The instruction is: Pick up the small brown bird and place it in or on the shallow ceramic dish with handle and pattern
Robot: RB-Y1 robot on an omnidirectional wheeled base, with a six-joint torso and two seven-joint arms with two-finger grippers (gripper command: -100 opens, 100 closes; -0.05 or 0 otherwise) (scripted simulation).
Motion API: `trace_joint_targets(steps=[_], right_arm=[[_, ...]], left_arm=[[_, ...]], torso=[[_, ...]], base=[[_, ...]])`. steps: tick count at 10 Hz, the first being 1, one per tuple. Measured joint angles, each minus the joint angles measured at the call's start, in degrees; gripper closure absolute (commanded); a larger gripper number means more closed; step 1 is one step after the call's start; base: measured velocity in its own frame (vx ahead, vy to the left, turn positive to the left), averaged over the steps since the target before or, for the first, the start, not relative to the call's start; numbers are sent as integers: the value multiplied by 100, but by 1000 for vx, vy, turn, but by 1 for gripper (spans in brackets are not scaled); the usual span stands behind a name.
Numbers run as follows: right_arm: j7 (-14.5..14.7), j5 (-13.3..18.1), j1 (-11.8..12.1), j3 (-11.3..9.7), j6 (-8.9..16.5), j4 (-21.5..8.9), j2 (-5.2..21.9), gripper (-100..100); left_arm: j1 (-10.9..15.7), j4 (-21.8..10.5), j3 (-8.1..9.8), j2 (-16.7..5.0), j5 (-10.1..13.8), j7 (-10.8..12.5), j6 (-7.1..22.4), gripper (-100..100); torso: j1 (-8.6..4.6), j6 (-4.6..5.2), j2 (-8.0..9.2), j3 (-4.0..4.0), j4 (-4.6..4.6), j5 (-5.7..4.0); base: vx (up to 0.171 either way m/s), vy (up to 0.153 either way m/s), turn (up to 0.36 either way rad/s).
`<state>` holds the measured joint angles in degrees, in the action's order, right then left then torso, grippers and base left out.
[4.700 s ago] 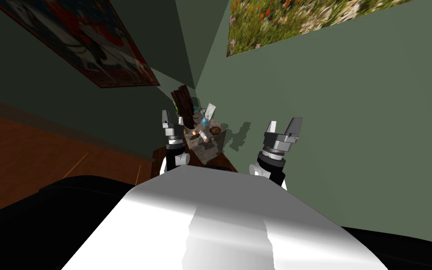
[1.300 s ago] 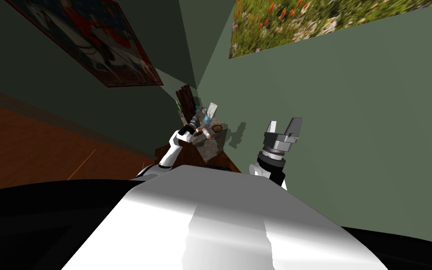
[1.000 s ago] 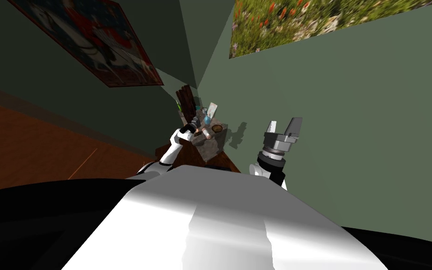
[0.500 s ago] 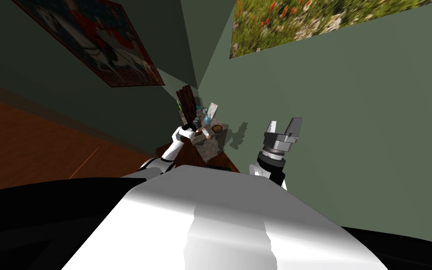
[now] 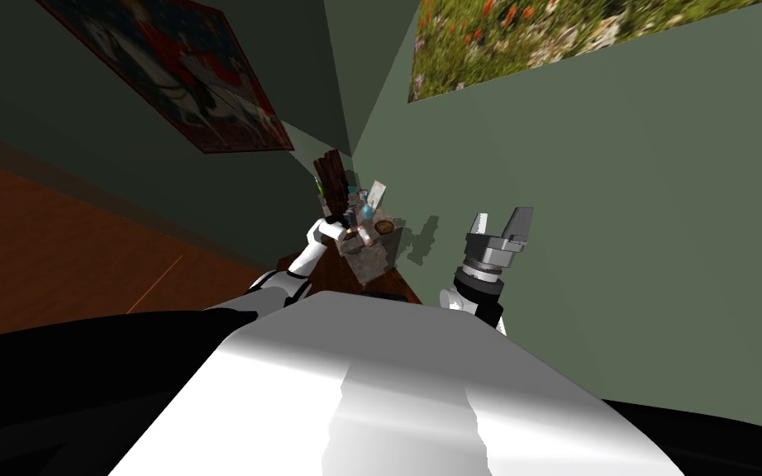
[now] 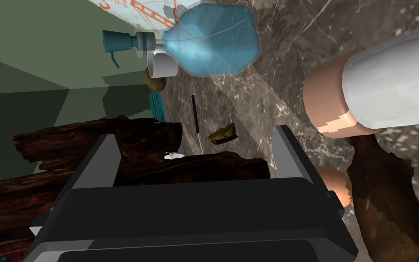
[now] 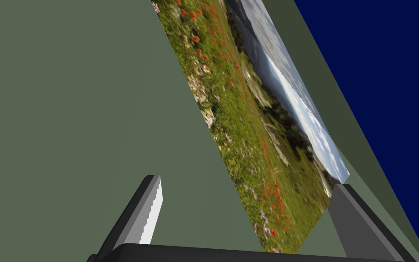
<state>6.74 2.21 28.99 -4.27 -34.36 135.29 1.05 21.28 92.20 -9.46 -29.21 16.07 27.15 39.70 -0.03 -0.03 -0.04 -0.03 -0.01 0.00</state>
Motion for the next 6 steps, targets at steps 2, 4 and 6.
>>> trace_joint_targets(steps=[2, 4, 6], right_arm=[[0, 0, 0, 0, 0, 0, 0, 0], [0, 0, 0, 0, 0, 0, 0, 0], [0, 0, 0, 0, 0, 0, 0, 0]], left_arm=[[175, -185, -88, -3, 43, 168, 301, -100], [363, -418, -182, -7, 102, 331, 587, -100], [441, -474, -220, -15, 126, 431, 843, -100]], torso=[[-1, 0, 3, 1, 1, 0], [-3, 0, 3, 2, 1, 0], [1, 1, 5, 3, 1, 0]], base=[[-1, -14, 66], [-3, -17, 61], [-2, -8, 51]])
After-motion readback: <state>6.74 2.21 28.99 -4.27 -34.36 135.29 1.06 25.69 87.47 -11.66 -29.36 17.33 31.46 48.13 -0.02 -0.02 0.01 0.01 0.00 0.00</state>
